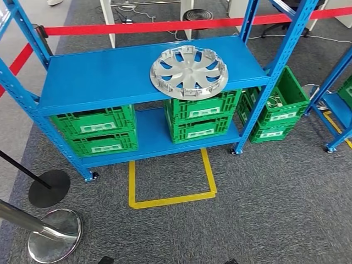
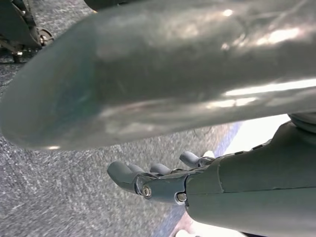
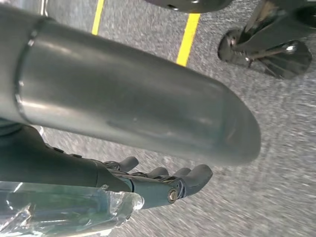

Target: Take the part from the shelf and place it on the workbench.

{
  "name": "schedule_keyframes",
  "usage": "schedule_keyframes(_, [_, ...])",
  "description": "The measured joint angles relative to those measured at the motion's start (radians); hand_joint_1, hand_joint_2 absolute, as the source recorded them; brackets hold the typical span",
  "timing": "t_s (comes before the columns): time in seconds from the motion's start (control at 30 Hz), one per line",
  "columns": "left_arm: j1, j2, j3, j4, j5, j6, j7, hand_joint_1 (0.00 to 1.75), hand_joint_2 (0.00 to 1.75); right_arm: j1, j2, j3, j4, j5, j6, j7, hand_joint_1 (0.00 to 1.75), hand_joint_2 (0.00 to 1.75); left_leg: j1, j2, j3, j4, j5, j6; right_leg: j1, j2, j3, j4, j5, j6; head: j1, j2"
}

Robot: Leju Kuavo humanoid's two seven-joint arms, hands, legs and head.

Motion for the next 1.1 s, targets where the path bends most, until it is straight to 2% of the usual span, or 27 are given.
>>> schedule_keyframes(0.03, [-0.001,0.000,0.000,0.000,0.000,0.000,0.000,0.00,0.00,0.000,0.000,0.000,0.000,0.000,0.000,0.000,0.00,0.00,0.000,-0.012,-0.004,0.001,0.002,-0.006,-0.003,0.024,0.019,-0.041,0.011,-0.002,0.000,0.000])
schedule_keyframes(0.07, [-0.001,0.000,0.000,0.000,0.000,0.000,0.000,0.00,0.00,0.000,0.000,0.000,0.000,0.000,0.000,0.000,0.00,0.00,0.001,-0.024,-0.009,0.001,0.006,-0.013,-0.005,0.036,0.027,-0.058,0.012,-0.005,0.000,0.000])
schedule_keyframes(0.13, [0.001,0.000,0.000,0.000,0.000,0.000,0.000,0.00,0.00,-0.001,0.001,0.000,0.000,0.001,0.000,0.000,0.00,0.00,0.005,-0.045,-0.018,-0.001,0.014,-0.027,-0.003,0.019,0.031,-0.061,0.014,-0.017,0.000,0.000])
schedule_keyframes(0.17, [0.003,0.000,0.000,0.000,0.000,0.000,0.000,0.00,0.00,-0.001,0.002,-0.001,0.000,0.001,0.000,0.000,0.00,0.00,0.004,-0.034,-0.023,0.004,0.010,-0.033,-0.003,0.007,0.031,-0.062,0.017,-0.024,-0.001,0.000])
schedule_keyframes(0.2, [0.004,0.000,0.000,0.000,0.000,0.000,0.000,0.00,0.00,-0.001,0.002,-0.001,0.000,0.002,0.000,0.000,0.00,0.00,0.002,-0.010,-0.034,0.023,-0.003,-0.037,-0.003,-0.007,0.032,-0.065,0.019,-0.031,-0.004,0.000])
schedule_keyframes(0.27, [0.002,0.000,0.000,0.000,0.000,0.000,0.000,0.00,0.00,-0.001,0.002,-0.003,0.000,0.002,-0.001,-0.001,0.00,0.00,-0.002,0.059,-0.083,0.123,-0.061,-0.044,0.000,-0.034,0.032,-0.067,0.020,-0.040,-0.011,0.000])
schedule_keyframes(0.3, [0.001,0.000,0.000,0.000,0.000,0.000,0.000,0.00,0.00,0.000,0.002,-0.004,0.000,0.001,-0.001,-0.003,0.00,0.00,-0.001,0.078,-0.117,0.194,-0.093,-0.046,0.003,-0.047,0.032,-0.067,0.019,-0.043,-0.014,0.000])
schedule_keyframes(0.33, [0.000,0.000,0.000,0.000,-0.001,0.001,0.001,0.00,0.00,0.001,0.002,-0.006,0.000,-0.003,0.000,-0.006,0.00,0.00,0.000,0.088,-0.145,0.256,-0.117,-0.047,0.005,-0.059,0.031,-0.067,0.019,-0.044,-0.014,0.000])
schedule_keyframes(0.37, [0.001,0.000,0.001,0.000,-0.001,0.003,0.002,0.00,0.00,0.001,0.002,-0.010,0.000,-0.009,0.001,-0.010,0.00,0.00,0.000,0.091,-0.160,0.291,-0.124,-0.047,0.006,-0.070,0.031,-0.067,0.018,-0.045,-0.014,0.000])
schedule_keyframes(0.4, [0.003,0.000,0.001,0.000,-0.002,0.005,0.004,0.00,0.00,0.000,0.002,-0.013,0.000,-0.016,0.002,-0.013,0.00,0.00,-0.001,0.091,-0.154,0.289,-0.112,-0.045,0.006,-0.077,0.031,-0.067,0.018,-0.045,-0.014,0.000])
schedule_keyframes(0.43, [0.004,0.000,0.001,0.000,-0.003,0.008,0.006,0.00,0.00,-0.001,0.002,-0.018,0.000,-0.022,0.003,-0.015,0.00,0.00,-0.001,0.092,-0.128,0.248,-0.084,-0.042,0.006,-0.082,0.032,-0.067,0.018,-0.045,-0.014,0.000])
schedule_keyframes(0.5, [0.004,0.000,0.002,0.000,-0.006,0.012,0.006,0.00,0.00,-0.003,0.002,-0.024,0.000,-0.027,0.004,-0.017,0.00,0.00,-0.004,0.095,-0.048,0.111,-0.026,-0.032,0.009,-0.087,0.033,-0.066,0.017,-0.042,-0.015,0.000])
schedule_keyframes(0.53, [0.002,0.000,0.002,0.000,-0.006,0.014,0.006,0.00,0.00,-0.004,0.002,-0.027,0.000,-0.027,0.004,-0.017,0.00,0.00,-0.005,0.097,-0.015,0.052,-0.013,-0.027,0.011,-0.088,0.033,-0.065,0.016,-0.039,-0.014,0.000])
schedule_keyframes(0.57, [0.001,0.000,0.002,0.000,-0.006,0.015,0.006,0.00,0.00,-0.005,0.002,-0.029,0.000,-0.027,0.004,-0.017,0.00,0.00,-0.005,0.099,0.004,0.015,-0.008,-0.026,0.014,-0.088,0.031,-0.064,0.015,-0.037,-0.013,0.000])
schedule_keyframes(0.6, [0.000,-0.001,0.002,0.000,-0.006,0.016,0.006,0.00,0.00,-0.005,0.002,-0.032,0.000,-0.027,0.003,-0.018,0.00,0.00,-0.005,0.100,0.011,-0.002,-0.011,-0.027,0.017,-0.089,0.029,-0.063,0.015,-0.038,-0.012,0.000])
schedule_keyframes(0.7, [0.002,-0.001,0.002,0.000,-0.006,0.017,0.006,0.00,0.00,-0.005,0.001,-0.039,-0.001,-0.027,0.004,-0.018,0.00,0.00,-0.004,0.099,0.013,-0.008,-0.011,-0.030,0.018,-0.089,0.025,-0.072,0.019,-0.046,-0.012,0.000])
schedule_keyframes(0.87, [0.001,-0.001,0.002,0.000,-0.003,0.017,0.006,0.00,0.00,-0.005,0.002,-0.043,-0.001,-0.027,0.006,-0.018,0.00,0.00,-0.005,0.099,0.013,-0.008,-0.012,-0.021,0.017,-0.088,0.028,-0.085,0.025,-0.030,-0.012,0.000])
schedule_keyframes(1.1, [0.001,-0.001,0.005,0.000,0.011,0.017,0.006,0.00,0.00,-0.006,0.002,-0.058,-0.001,-0.042,0.016,-0.013,0.00,0.00,-0.007,0.099,0.012,-0.008,-0.009,-0.015,0.015,-0.088,0.036,-0.087,0.030,-0.021,-0.012,0.000])
